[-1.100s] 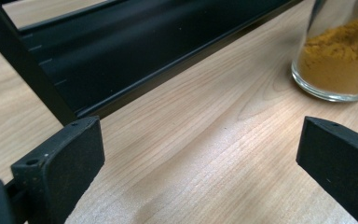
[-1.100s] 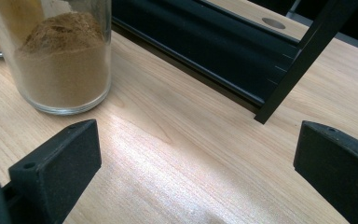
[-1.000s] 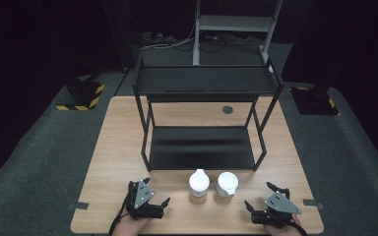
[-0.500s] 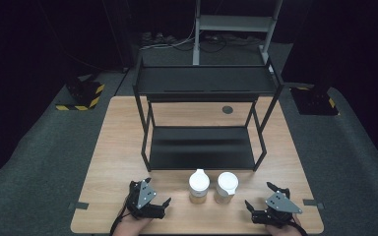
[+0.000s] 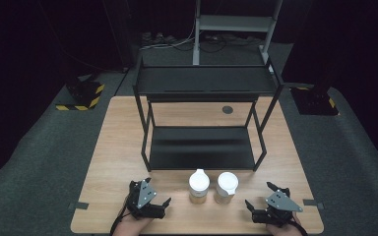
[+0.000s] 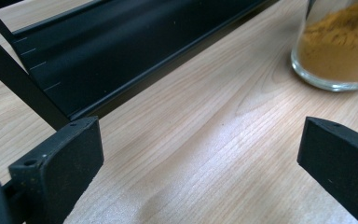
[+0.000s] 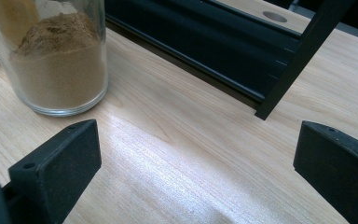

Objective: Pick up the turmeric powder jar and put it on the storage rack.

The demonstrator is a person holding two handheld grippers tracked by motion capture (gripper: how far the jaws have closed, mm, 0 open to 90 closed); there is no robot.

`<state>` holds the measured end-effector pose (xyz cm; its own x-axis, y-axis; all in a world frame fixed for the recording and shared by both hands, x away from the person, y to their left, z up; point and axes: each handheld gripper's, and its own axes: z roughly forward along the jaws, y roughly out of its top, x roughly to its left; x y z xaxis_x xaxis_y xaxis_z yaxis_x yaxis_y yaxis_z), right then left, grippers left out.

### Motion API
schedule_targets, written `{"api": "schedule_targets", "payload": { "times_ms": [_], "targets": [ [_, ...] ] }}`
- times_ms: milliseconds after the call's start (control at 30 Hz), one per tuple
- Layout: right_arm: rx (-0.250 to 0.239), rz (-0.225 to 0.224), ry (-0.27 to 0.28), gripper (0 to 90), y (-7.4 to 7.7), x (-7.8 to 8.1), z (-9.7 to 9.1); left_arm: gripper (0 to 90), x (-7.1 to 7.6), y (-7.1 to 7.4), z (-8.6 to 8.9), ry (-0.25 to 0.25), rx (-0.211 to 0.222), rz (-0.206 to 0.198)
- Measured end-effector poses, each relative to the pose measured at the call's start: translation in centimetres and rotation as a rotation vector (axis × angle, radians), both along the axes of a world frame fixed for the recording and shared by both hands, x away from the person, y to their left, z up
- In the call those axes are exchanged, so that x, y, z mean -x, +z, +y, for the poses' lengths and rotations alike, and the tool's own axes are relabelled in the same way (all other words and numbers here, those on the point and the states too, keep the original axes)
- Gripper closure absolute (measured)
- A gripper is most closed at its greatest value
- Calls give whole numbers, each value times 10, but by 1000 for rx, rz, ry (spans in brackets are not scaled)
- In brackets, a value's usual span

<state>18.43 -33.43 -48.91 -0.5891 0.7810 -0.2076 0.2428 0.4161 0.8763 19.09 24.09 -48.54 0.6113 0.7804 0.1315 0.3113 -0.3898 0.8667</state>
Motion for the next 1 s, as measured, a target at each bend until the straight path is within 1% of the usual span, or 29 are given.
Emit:
{"api": "schedule_targets", "payload": {
  "times_ms": [33,67,200,267,300,400,567,600,667,733,767,800,833,900,933,1000],
  "targets": [
    [0,0,0,0,0,0,0,5,0,0,0,0,0,0],
    [1,0,-1,0,0,0,0,5,1,-1,2,0,11,-4],
    [1,-1,-4,0,0,1,1,3,2,-2,2,-6,13,-13],
    [-4,2,-9,0,0,0,0,3,3,-4,6,-10,37,-15],
    [-4,2,-9,0,0,0,0,3,3,-4,6,-10,37,-15],
    [7,2,-9,0,1,0,2,2,3,-5,10,-13,58,-18],
    [14,-1,-4,0,1,0,3,2,4,-5,12,-14,70,-14],
    [14,0,-3,0,1,0,3,2,6,-3,13,-14,83,-23],
    [12,1,-2,0,1,0,2,3,7,-2,14,-15,91,-28],
    [7,3,-1,0,1,0,1,2,11,2,15,-21,119,-49],
    [7,3,-1,0,1,0,1,2,11,2,15,-21,119,-49],
    [5,3,0,0,1,0,1,2,14,6,15,-29,132,-73],
    [5,3,0,0,1,0,1,2,14,6,15,-29,132,-73],
    [4,2,2,0,0,0,0,2,18,13,14,-39,147,-96],
    [4,2,2,0,0,0,0,2,18,13,14,-39,147,-96],
    [3,2,1,0,0,0,0,2,20,17,14,-47,153,-111]
  ]
}}
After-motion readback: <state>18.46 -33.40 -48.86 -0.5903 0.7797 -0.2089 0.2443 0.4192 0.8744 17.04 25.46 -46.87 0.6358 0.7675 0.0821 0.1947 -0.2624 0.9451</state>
